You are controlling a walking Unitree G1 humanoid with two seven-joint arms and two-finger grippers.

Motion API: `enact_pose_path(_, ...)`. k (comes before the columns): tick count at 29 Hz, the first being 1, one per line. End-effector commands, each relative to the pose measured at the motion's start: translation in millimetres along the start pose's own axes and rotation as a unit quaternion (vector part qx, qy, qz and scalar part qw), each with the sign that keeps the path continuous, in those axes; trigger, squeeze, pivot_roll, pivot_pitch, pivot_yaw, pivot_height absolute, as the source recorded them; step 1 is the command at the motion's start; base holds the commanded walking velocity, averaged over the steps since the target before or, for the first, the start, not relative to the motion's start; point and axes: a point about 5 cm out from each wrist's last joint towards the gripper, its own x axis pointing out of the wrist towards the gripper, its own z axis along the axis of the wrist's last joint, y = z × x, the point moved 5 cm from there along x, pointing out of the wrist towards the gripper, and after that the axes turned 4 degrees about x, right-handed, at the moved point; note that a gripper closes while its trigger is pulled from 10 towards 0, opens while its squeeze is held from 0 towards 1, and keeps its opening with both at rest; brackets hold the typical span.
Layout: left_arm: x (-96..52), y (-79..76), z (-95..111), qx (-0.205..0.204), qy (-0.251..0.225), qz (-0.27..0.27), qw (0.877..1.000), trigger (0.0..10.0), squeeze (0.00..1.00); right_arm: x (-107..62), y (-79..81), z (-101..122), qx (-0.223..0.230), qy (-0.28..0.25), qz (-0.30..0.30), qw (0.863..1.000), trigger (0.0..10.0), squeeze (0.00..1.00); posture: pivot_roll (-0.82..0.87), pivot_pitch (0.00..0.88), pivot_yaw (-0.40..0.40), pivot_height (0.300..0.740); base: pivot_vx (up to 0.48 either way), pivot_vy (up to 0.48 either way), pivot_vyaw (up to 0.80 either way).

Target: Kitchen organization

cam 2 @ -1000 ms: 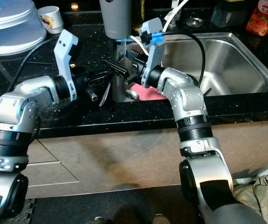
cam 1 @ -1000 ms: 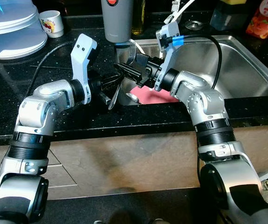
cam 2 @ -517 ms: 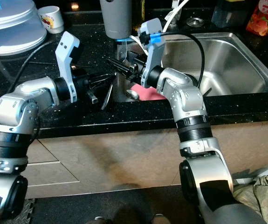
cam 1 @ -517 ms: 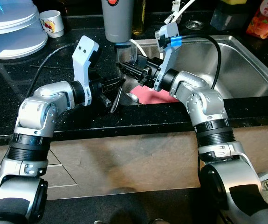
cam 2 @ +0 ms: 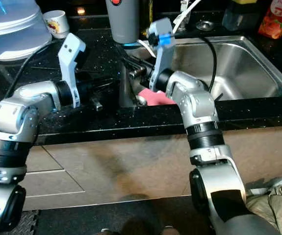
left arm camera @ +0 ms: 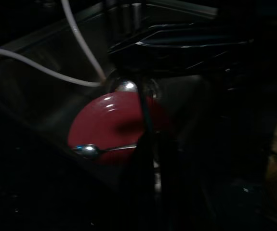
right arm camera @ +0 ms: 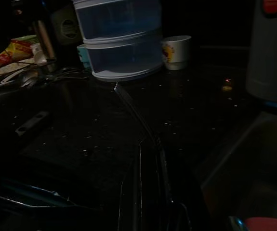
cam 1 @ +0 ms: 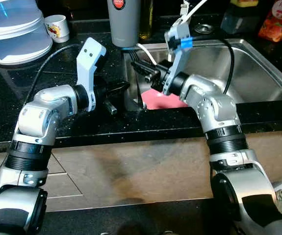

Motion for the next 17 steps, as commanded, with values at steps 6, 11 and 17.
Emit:
enact_pose_path(6, 1.5, 16.2, 0.2, 0.006, 0.001, 0.05, 0.999, 10.0, 1.0, 0.4, -5.2, 9.8, -0.003, -0.013, -0.011, 1.0, 0.0, 0.0, 0.02, 0.115, 0.028, 0.74, 0.0, 0.0, 0.0)
enact_pose_path(11, -0.8, 31.1, 10.1, 0.001, -0.026, 0.096, 0.995, 10.0, 0.0, -1.8, -14.2, 19.8, 0.0, -0.027, -0.027, 0.999, 0.0, 0.0, 0.02, 0.117, 0.027, 0.74, 0.0, 0.0, 0.0)
enact_pose_path(17, -3.9, 42.9, 21.5, 0.007, -0.057, 0.135, 0.989, 10.0, 0.0, -8.4, -35.3, 40.0, -0.019, -0.074, -0.086, 0.993, 0.0, 0.0, 0.02, 0.118, 0.027, 0.74, 0.0, 0.0, 0.0)
